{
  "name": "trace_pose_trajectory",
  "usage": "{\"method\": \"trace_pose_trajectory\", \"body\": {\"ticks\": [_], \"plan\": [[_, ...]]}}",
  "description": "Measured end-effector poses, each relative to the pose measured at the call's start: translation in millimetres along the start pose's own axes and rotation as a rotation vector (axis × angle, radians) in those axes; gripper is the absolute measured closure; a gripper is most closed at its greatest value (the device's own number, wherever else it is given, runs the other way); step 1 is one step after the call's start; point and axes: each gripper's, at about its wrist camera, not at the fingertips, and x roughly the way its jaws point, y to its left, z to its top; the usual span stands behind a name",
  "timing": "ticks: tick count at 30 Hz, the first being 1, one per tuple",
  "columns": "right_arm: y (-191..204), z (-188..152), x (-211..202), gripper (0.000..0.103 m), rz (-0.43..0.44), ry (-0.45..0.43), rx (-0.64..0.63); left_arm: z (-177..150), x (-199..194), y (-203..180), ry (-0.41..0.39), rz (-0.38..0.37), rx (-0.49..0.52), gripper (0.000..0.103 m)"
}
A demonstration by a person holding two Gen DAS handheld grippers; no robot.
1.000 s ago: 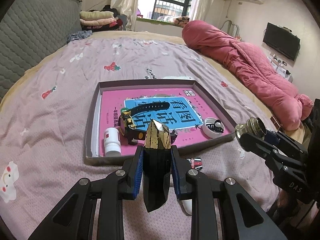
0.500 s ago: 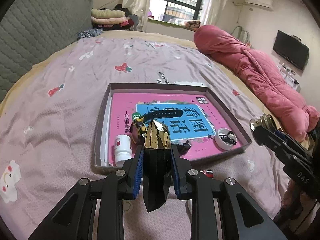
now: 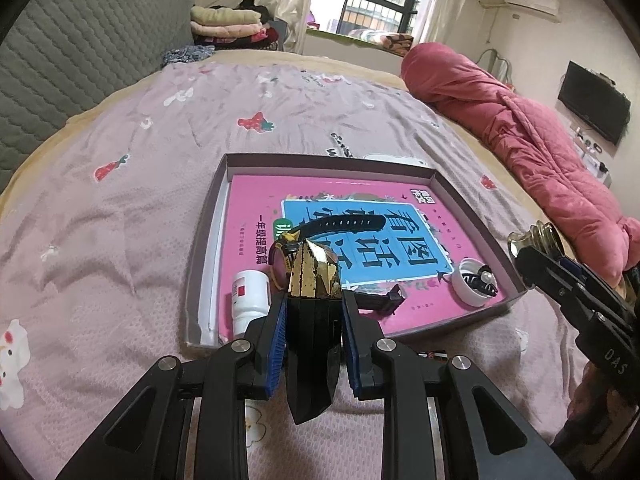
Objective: Organize rigid objects
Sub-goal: 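Carry the gold-patterned item into the tray with the left tool while the right tool carries the metal part in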
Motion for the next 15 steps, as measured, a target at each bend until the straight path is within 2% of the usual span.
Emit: {"method": "trace_pose_trajectory", "body": {"ticks": [15], "plan": [[-0.8, -3.7, 29.6, 0.061, 0.003, 0.066, -0.013, 8.2, 24.4, -2.9, 0.025, 0.005, 0.022, 0.079]]}}
